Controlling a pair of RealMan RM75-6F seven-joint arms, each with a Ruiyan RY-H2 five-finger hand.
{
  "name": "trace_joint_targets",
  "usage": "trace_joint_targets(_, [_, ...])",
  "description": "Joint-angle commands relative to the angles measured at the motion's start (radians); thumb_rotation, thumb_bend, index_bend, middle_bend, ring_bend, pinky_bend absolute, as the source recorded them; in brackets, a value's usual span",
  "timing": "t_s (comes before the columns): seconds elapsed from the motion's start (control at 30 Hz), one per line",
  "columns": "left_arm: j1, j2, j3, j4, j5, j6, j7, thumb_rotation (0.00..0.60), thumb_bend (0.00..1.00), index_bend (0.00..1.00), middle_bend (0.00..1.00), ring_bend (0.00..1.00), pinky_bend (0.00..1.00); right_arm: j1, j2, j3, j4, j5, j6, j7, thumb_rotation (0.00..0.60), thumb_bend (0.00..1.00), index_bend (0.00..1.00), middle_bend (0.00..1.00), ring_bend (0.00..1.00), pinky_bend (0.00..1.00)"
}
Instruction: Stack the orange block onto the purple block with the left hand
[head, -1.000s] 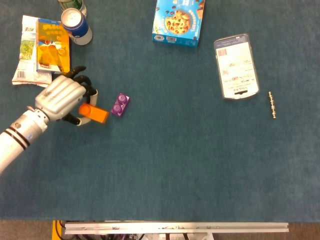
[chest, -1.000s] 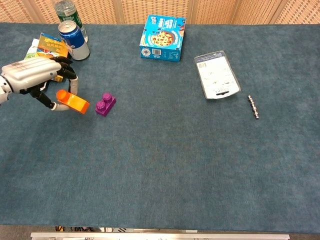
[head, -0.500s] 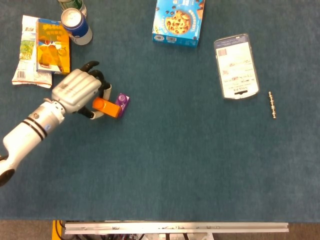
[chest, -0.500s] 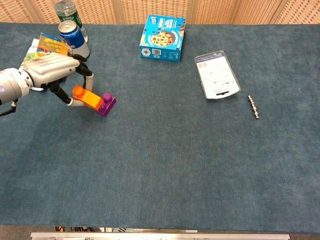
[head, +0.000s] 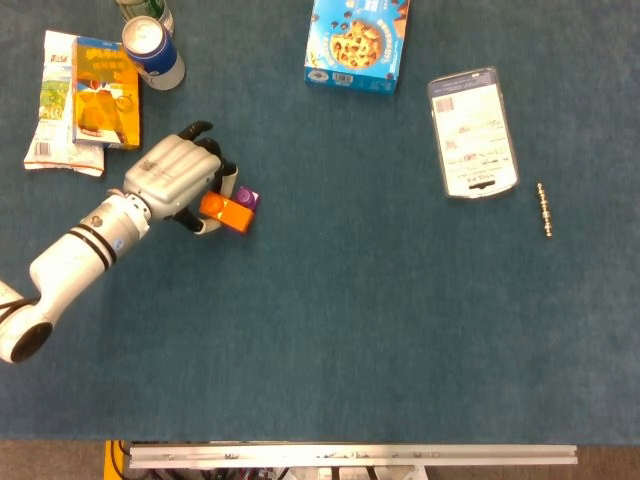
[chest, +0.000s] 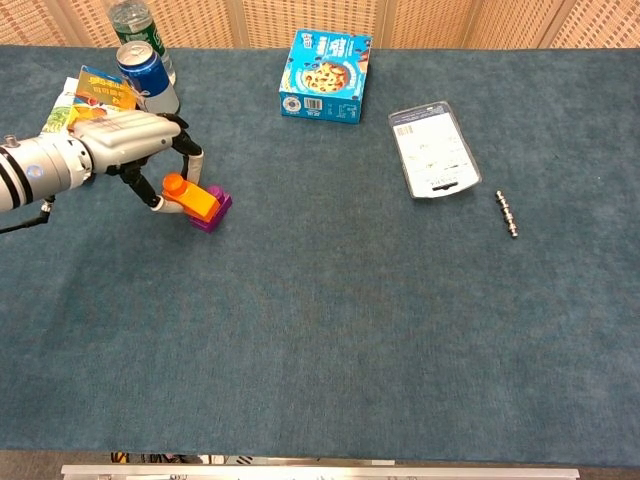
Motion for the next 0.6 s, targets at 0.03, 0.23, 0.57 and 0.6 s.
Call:
trace_joint_targets(0.03, [-0.002,-0.004,-0.003,0.005,-0.010,-0.005,0.006,0.600,0.20,0.49,0.50,0.25,0.07,-0.001,0.000,0.000,0.002,0.001,0.000,0.002,0.600,0.20,0.51,0.51,0.44,0.47])
trace_joint_targets(0.23, [-0.009,-0.008,-0.004,0.010,-0.026,-0.026,0.006,0.600,0.20,0.49,0.50,0.25,0.07,-0.001,-0.002,0.001,0.008,-0.001,0.001,0.007,0.600,0.20,0.51,0.51,0.44,0.47])
trace_joint_targets(0.57, [-0.014,-0.018,-0.004,0.017,-0.032,-0.037,-0.017,0.600,0.20,0.48,0.50,0.25,0.07,-0.004,-0.002,0.001,0.010,0.000,0.002,0.009,0.600,0.20,0.51,0.51,0.44,0.47])
trace_joint_targets(0.6, [-0.015,-0.019,-0.004,0.018,-0.031,-0.037,-0.017,0.600,0.20,0.48,0.50,0.25,0.07,-0.004,-0.002,0.002,0.011,0.000,0.002,0.010,0.600,0.20,0.51,0.51,0.44,0.47])
